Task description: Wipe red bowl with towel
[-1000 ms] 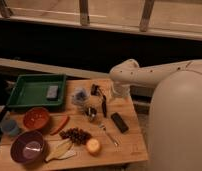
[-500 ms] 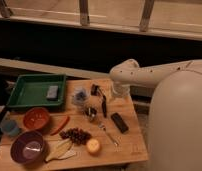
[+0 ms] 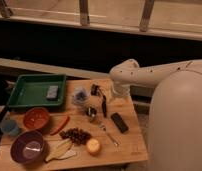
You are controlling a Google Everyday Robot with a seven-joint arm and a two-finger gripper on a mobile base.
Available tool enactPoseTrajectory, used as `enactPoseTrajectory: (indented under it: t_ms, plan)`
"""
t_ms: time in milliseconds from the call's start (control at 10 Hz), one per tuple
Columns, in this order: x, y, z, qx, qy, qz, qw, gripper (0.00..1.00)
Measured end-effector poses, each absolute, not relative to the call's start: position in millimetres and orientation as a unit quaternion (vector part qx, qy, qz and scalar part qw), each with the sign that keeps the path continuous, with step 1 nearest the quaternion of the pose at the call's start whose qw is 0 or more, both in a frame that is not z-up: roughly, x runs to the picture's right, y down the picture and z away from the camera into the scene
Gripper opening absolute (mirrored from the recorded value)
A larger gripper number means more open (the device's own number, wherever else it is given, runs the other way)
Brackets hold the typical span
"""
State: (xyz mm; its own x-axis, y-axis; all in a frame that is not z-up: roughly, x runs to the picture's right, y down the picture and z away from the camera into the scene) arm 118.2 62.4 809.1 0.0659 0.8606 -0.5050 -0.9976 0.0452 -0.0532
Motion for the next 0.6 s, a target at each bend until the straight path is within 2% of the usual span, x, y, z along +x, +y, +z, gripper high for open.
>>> enactPoseTrajectory:
  t_ms: [400, 600]
  plan:
    - [117.6, 62.8, 808.4, -0.199, 0.171, 0.662, 0.702, 0.66]
    - [110.0, 60.0, 800.4, -0.196, 0.143, 0.649, 0.721, 0.66]
